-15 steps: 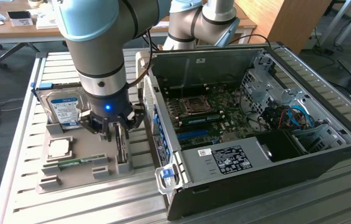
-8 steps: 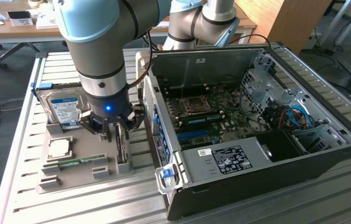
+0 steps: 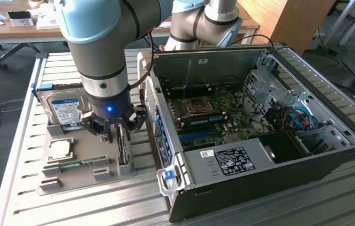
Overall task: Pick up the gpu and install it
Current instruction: 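Pick up the gpu and move the gpu toward the slot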
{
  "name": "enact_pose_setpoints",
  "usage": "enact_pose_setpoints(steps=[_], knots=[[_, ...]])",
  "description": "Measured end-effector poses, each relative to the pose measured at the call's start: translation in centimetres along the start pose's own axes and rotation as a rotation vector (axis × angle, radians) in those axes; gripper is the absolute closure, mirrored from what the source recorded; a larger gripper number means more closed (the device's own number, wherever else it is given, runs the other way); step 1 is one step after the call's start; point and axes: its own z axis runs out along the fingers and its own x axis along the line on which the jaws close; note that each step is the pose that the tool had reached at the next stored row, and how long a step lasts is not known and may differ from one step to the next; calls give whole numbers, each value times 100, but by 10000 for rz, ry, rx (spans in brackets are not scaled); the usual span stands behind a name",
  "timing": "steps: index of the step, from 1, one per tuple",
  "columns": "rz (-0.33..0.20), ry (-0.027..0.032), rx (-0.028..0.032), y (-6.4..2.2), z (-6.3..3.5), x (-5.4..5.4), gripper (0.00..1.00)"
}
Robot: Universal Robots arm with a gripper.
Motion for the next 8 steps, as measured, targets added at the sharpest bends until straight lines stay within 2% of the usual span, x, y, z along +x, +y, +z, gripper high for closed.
enact_pose_setpoints(steps=[8], knots=[[2,21,3,35,48,1,53]])
